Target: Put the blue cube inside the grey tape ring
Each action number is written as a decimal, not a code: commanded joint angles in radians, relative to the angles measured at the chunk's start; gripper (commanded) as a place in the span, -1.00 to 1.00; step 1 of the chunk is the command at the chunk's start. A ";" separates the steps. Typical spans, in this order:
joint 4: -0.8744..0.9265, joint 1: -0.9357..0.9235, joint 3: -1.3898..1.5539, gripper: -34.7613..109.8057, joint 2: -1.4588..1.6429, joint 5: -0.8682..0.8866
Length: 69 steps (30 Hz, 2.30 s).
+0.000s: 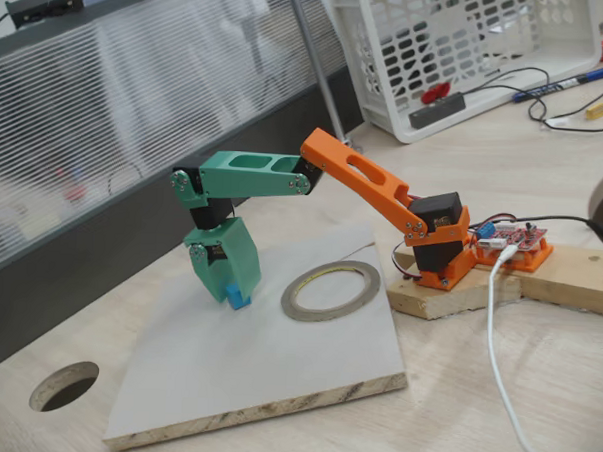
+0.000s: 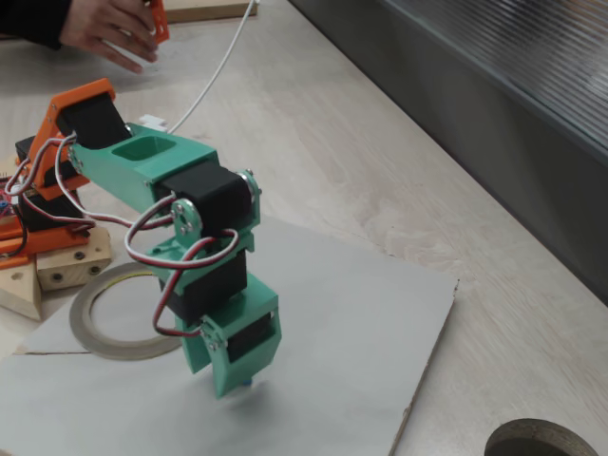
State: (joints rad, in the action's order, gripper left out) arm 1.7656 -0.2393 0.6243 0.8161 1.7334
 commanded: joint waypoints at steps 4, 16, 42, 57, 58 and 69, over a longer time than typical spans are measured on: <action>0.014 -0.008 0.028 -0.36 0.169 0.005; 0.014 -0.008 0.368 -0.36 0.457 0.009; 0.014 -0.008 1.011 -0.36 0.874 0.012; -0.135 -0.009 1.247 -0.36 0.896 0.012; -0.152 -0.009 1.252 -0.36 0.896 0.012; -0.189 -0.221 1.256 -0.36 0.951 0.003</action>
State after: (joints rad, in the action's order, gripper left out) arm 1.5815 -0.4126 1.8669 1.7196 1.7334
